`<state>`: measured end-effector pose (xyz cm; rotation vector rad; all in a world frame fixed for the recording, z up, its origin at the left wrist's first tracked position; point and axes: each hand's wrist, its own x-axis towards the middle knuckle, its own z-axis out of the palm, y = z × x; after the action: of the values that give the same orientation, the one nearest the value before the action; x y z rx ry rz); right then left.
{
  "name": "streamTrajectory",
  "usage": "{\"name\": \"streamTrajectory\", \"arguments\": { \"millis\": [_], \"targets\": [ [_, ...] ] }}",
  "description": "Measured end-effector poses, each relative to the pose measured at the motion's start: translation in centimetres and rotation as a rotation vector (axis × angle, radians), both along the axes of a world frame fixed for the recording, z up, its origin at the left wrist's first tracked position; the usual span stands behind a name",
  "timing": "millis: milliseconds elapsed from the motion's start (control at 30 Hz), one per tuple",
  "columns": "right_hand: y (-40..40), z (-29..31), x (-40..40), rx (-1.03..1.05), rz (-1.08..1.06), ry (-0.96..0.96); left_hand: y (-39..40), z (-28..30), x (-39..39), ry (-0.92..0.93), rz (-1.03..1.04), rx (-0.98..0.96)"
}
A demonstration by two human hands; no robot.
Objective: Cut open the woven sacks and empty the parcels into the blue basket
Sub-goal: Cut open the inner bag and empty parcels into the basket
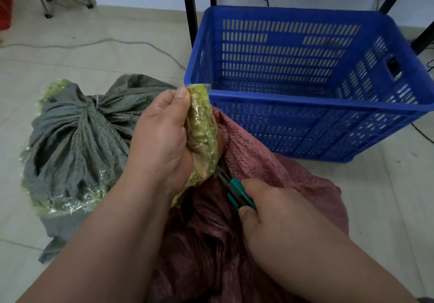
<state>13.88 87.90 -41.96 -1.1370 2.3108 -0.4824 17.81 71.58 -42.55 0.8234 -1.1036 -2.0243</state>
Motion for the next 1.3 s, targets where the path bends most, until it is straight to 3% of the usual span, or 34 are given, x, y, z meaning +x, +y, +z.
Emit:
{"name": "streamTrajectory", "arguments": {
  "millis": [100, 233, 300, 467, 600, 733, 833, 967, 1033, 1133, 1200, 1300],
  "targets": [
    [0.0, 0.1, -0.7, -0.012, 0.032, -0.130, -0.7, 0.8, -0.3, -0.009, 0.001, 0.075],
    [0.5, 2.0, -2.5, -0.149, -0.071, -0.683, -1.9, 3.9, -1.4, -0.052, -0.133, 0.081],
    [1.4, 3.5, -3.9, -0.244, -0.130, -0.866, -2.5, 5.8, -2.2, -0.056, -0.206, 0.071],
    [4.2, 6.0, -6.8, -0.379, -0.143, -0.957, -3.0, 9.5, -4.3, -0.045, -0.376, 0.027],
    [6.1, 6.8, -6.5, -0.548, -0.324, -0.983, -2.2, 12.3, -5.8, 0.002, -0.432, 0.090],
    [4.0, 5.8, -5.0, -0.847, -0.647, -0.919, -1.1, 13.6, -6.7, 0.041, -0.482, 0.156],
    [1.2, 5.3, -3.8, -0.832, -0.652, -0.767, 0.1, 13.6, -7.2, 0.086, -0.554, 0.111],
    [-1.1, 6.0, -3.8, -0.887, -0.685, -0.759, 0.9, 13.6, -6.9, 0.142, -0.681, 0.048],
    [-1.5, 6.0, -4.5, -0.950, -0.694, -0.753, 0.8, 13.3, -6.3, 0.097, -0.724, -0.048],
    [-1.0, 6.2, -5.6, -0.955, -0.696, -0.655, 0.0, 12.4, -5.1, -0.173, -0.736, -0.300],
    [-0.5, 6.9, -6.2, -0.911, -0.648, -0.560, 0.1, 11.8, -4.4, -0.258, -0.707, -0.308],
    [0.2, 7.7, -8.1, -0.767, -0.615, -0.177, 0.3, 12.2, -3.6, -0.067, -0.672, -0.101]
  ]
}}
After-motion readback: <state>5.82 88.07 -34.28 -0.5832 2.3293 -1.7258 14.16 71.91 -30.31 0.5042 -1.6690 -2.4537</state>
